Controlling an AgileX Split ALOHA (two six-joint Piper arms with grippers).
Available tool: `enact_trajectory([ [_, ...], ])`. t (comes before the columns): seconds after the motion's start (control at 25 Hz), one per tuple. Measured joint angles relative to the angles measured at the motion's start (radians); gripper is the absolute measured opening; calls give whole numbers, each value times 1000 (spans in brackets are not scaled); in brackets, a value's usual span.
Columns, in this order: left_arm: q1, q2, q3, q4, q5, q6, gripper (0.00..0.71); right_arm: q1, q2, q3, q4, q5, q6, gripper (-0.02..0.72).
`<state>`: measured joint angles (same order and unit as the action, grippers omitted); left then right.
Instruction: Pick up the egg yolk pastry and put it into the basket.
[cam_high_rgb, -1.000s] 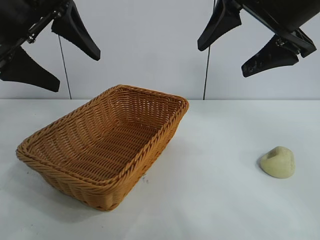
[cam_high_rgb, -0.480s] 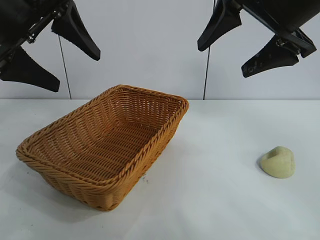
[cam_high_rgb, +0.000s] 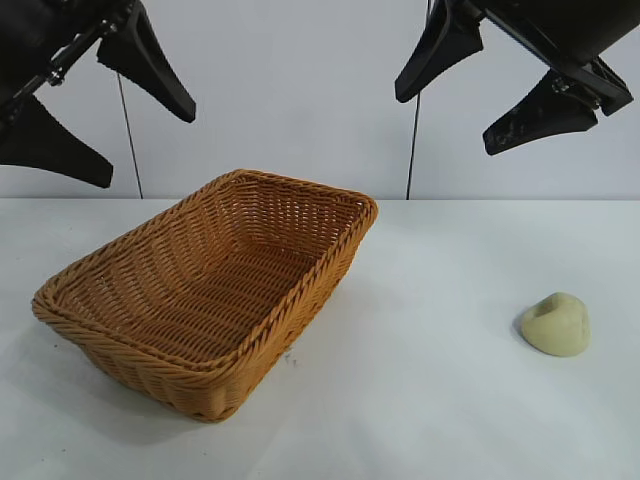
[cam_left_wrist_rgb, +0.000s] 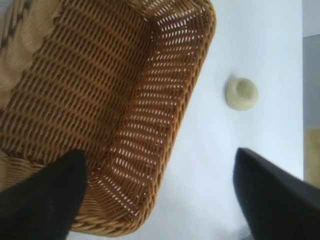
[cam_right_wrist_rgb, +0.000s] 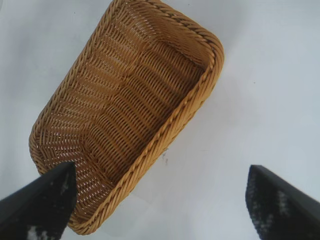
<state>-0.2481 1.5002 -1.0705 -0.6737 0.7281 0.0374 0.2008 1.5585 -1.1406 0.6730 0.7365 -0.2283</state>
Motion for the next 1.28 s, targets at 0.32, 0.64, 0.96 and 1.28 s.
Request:
enact_trajectory([
  [0.32,-32,-171,57,286,62,-374,583,0,0,-1,0,1,2,657],
  [0.64,-122,-238,216,488,-13,-876,583,0,0,-1,0,16,5,657],
  [0.96,-123,-186,235,507,-73,-1105,583,0,0,-1,0,18,5,657],
  [1.28,-123,6,235,507,-171,-1113,583,0,0,-1,0,18,5,657],
])
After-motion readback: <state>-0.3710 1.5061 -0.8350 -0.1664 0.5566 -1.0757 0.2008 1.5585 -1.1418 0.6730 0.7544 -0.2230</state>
